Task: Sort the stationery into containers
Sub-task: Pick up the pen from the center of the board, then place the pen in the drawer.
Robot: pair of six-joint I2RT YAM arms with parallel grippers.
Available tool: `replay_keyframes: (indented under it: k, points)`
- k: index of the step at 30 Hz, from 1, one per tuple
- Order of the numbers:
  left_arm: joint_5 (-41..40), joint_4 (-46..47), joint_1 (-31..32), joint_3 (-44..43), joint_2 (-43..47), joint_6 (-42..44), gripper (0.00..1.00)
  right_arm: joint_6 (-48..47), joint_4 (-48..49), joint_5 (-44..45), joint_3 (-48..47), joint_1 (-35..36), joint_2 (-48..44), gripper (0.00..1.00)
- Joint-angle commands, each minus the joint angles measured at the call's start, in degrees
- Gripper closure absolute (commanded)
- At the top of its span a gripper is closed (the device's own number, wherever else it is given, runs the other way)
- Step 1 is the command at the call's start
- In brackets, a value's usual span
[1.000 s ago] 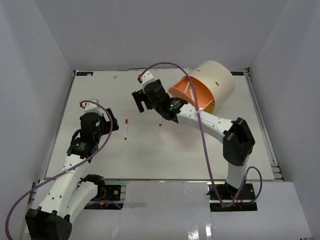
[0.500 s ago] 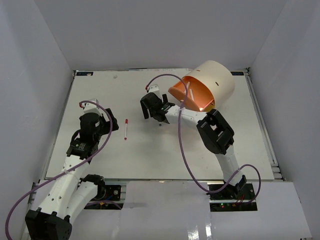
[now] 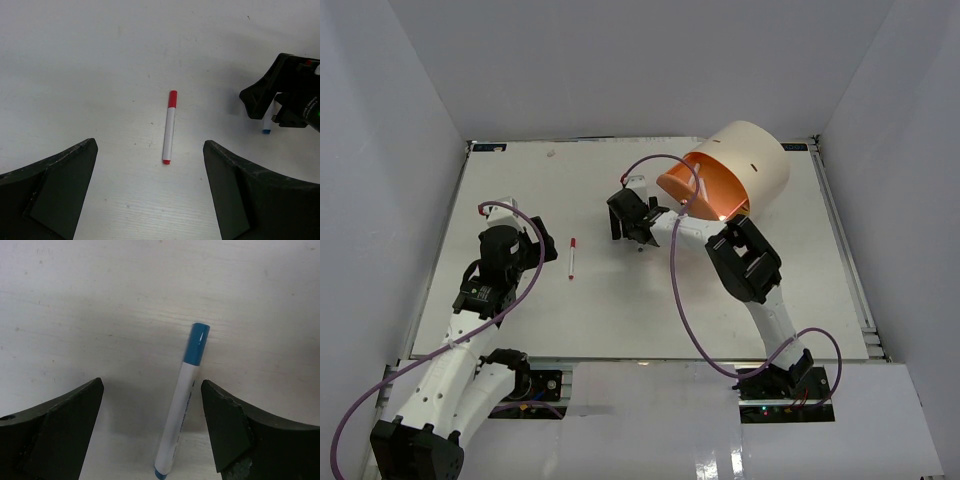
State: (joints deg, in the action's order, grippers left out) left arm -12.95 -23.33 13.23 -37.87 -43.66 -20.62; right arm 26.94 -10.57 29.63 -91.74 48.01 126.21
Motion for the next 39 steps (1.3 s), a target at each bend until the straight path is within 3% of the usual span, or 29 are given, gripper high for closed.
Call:
replay_keyframes:
  k: [1,9,16,22,28,32,39]
  points:
    - [0.21,0.74,-0.23,0.25,0.95,-0.03,0.02,3.11,0.2,-3.51,-0.02,0.16,0.79,0.17]
    - [0.21,0.74,-0.23,0.25,1.03,0.06,0.02,2.42,0.02,-8.09,2.18,1.47,0.97,0.36]
    - [-0.06,0.66,-0.14,0.42,1.12,0.05,0.02,-2.67,0.02,-9.94,5.34,5.51,-1.49,0.71]
    - [-0.5,0.66,-0.23,0.43,1.21,-0.03,0.02,-9.69,-0.5,-12.57,9.12,7.98,-8.95,0.91]
    - [-0.41,0.74,-0.23,0.51,0.86,0.06,0.02,-21.14,-5.16,-11.79,8.16,8.15,-22.39,0.91]
    - [-0.32,0.66,-0.23,0.43,0.51,0.06,0.02,-35.51,-8.41,-6.08,5.62,7.45,-32.58,0.9]
    - [-0.06,0.66,-0.23,0.34,0.16,0.14,0.02,-46.36,-10.17,-5.54,3.33,-1.85,-41.83,0.85]
